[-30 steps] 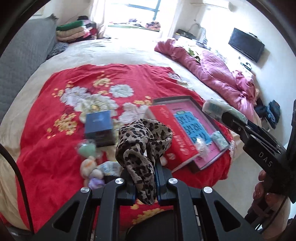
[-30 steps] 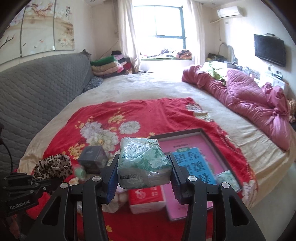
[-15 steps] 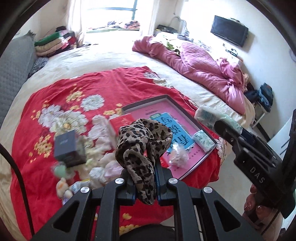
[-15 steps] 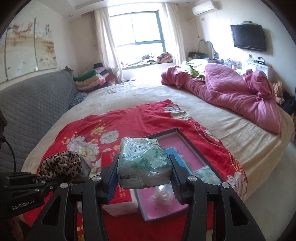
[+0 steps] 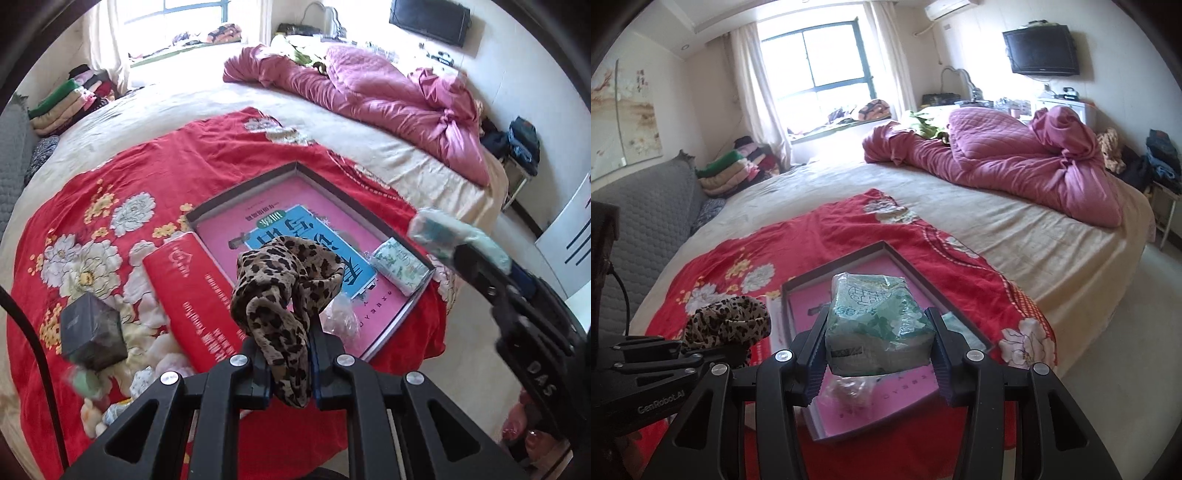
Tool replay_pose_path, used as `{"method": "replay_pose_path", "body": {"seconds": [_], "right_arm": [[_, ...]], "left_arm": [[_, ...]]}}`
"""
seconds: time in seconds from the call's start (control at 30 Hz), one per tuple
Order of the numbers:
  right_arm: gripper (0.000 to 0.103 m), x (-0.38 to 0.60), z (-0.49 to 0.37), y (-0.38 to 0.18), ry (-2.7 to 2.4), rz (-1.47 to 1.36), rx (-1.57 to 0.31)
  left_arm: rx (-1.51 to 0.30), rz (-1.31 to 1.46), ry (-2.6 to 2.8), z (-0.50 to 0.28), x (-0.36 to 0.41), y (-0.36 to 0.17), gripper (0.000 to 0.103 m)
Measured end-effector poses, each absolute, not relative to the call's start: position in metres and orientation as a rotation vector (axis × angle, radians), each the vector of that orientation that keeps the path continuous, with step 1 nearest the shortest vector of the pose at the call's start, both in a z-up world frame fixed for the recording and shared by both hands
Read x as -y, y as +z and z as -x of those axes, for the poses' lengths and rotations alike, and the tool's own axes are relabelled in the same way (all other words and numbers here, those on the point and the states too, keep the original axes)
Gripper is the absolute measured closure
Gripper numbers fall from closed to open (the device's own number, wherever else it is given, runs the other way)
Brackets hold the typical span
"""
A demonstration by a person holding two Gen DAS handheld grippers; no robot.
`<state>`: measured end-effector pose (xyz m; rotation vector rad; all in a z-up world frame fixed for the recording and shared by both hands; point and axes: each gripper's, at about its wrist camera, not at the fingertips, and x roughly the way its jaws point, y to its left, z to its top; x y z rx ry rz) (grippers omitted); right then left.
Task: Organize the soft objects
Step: 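Carry the leopard cloth with the left tool while the right tool carries the pack to the tray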
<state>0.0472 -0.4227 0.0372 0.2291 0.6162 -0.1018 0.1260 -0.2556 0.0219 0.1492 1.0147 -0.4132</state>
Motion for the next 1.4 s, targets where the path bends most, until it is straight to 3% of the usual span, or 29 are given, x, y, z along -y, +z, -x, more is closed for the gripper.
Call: {"method": "replay_pose_path", "body": {"seconds": [0.33,1.4], "right_arm": [[0.053,0.441,-0.054,0.017,-0.138,-0.258,-0.633],[0.053,0.422,-0.107,-0.065,-0.127,-0.182,-0.796]], "left_arm": [[-1.117,-0.209,-0.421,-0.162,0.283,-0.022,0.088],[-1.209,-0.322,-0.406,-0.196,0.307,-0.071,0.087]]}}
